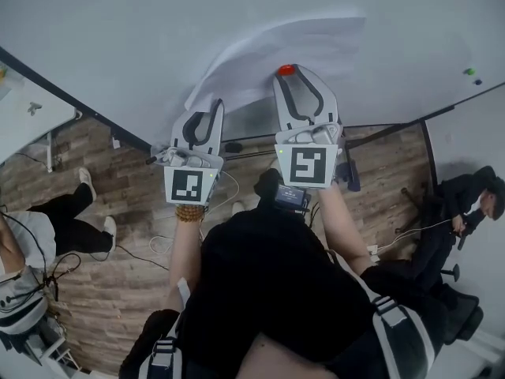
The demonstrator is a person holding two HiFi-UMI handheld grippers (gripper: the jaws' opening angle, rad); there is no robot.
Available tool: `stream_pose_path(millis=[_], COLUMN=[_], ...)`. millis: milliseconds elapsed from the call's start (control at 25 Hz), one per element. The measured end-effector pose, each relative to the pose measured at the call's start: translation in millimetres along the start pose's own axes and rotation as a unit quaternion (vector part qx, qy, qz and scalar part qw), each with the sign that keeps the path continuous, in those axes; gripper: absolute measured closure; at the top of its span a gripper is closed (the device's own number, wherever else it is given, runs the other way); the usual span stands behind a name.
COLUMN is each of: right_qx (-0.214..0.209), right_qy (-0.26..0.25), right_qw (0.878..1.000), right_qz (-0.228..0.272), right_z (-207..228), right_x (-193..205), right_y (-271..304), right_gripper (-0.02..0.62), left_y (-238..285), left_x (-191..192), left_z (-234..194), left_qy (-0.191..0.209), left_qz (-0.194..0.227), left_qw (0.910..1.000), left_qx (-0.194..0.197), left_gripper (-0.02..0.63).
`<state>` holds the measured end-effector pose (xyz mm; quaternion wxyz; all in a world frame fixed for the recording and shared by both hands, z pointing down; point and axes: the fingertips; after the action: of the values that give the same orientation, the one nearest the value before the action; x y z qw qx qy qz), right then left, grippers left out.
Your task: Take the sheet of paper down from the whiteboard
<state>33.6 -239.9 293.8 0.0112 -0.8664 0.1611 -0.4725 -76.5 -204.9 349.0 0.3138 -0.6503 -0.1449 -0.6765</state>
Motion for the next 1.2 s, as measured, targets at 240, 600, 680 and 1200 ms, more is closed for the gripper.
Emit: stream_pose_path(millis=[240, 600, 680, 1200], right_qx=[0.0, -0.002, -0.003, -0.003], right_qy=[0.0, -0.001, 0.0, -0.009], right_qw=[1.0, 1.0, 1.0, 1.0], right_qz=[0.0, -0.001, -0.001, -0.001], right_z=[0.9, 0.5, 0.4, -0.3], right_x=[-0.3, -0.4, -0.6, -0.7], right_y=[0.4, -0.3, -0.3, 0.4], right_gripper=[0.477, 0.477, 0.477, 0.477], left_y=[0.9, 21.6, 25.5, 36.3], left_x=[1.5, -12.0, -15.2, -16.2], left_z=[-3.3, 9.2, 10.6, 8.8], left_qy=[0.009, 0.008, 0.002, -0.022], left_qz=[-0.008, 0.004, 0.007, -0.024], left_qw=[0.9999, 0.9997, 0.9997, 0.9994], left_qx=[0.003, 0.021, 0.024, 0.013], left_gripper=[0.551, 0.551, 0.552, 0.561])
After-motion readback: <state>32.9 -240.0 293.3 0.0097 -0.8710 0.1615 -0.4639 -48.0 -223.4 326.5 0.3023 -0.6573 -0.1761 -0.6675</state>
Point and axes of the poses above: the fingertips, and each gripper's own axes: y forward along the fingers, z to its right, x out of its underside, and after that the axes turned 14 degrees about x, right-handed
